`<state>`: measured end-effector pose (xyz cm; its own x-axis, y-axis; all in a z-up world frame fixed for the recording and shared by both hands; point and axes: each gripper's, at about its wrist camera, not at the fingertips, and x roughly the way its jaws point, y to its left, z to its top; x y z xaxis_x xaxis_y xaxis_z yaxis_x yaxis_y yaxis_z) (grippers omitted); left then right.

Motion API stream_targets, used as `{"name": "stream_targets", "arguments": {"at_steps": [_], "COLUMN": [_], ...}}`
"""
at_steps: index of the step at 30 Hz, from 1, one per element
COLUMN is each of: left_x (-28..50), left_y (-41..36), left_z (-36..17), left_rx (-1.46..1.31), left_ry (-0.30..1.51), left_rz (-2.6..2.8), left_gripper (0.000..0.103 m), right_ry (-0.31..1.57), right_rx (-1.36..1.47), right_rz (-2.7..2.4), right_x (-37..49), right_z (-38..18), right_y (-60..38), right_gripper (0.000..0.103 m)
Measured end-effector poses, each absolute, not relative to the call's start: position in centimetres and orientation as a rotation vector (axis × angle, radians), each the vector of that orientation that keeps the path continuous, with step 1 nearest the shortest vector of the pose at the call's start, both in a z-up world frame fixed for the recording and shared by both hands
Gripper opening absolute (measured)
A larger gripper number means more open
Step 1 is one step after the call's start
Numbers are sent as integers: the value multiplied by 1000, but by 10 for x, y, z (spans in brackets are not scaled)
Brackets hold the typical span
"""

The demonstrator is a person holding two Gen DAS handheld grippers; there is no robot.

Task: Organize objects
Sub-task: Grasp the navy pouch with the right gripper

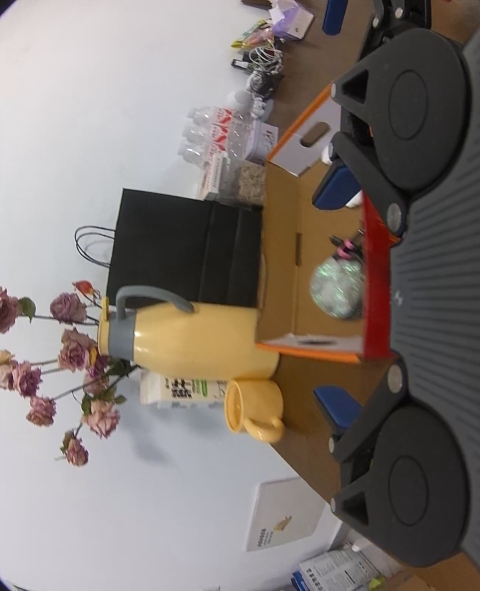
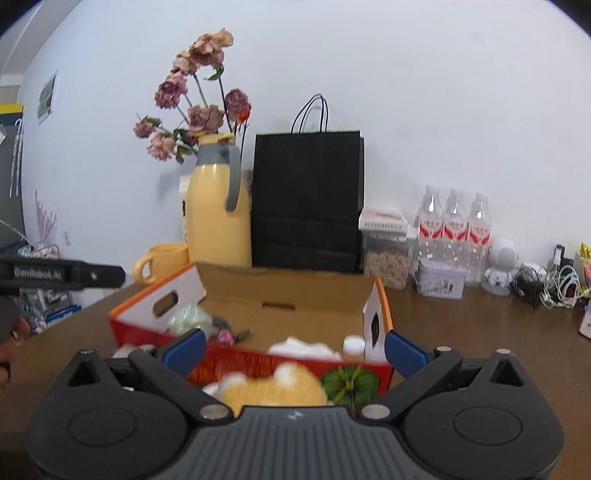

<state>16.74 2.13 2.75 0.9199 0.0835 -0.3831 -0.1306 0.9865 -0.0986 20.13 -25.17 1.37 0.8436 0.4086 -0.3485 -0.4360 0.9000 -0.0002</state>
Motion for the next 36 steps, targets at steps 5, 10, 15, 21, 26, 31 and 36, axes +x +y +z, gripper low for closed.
{"name": "stream_targets", "arguments": {"at_steps": [5, 10, 15, 21, 26, 31, 36], "left_x": [144, 120, 98, 84, 77, 75, 74], "left_y": [33, 42, 48, 59, 64, 64, 63], "left_z": [19, 6, -11, -30, -31, -28, -29], "left_rx": [-112, -94, -89, -114, -126, -130, -130], "left_ry": [422, 467, 515, 573, 571, 560, 560], "left_rz": [132, 140, 138, 151, 161, 159, 150], "left_gripper": [103, 103, 103, 103, 103, 103, 103], "right_ry": [398, 433, 465, 501, 506, 503, 539], "right_rx": [-86, -79, -78, -84, -94, -97, -104], "right_rz": [446, 439, 437, 449, 448, 455, 477], "right_x": [180, 163, 147, 132, 128, 124, 124], "right_z": [-1, -12, -19, -26, -25, -21, -25], "right_y": [-260, -266, -266, -260, -255, -251, -241], "right_gripper": [103, 103, 103, 103, 103, 103, 103]}}
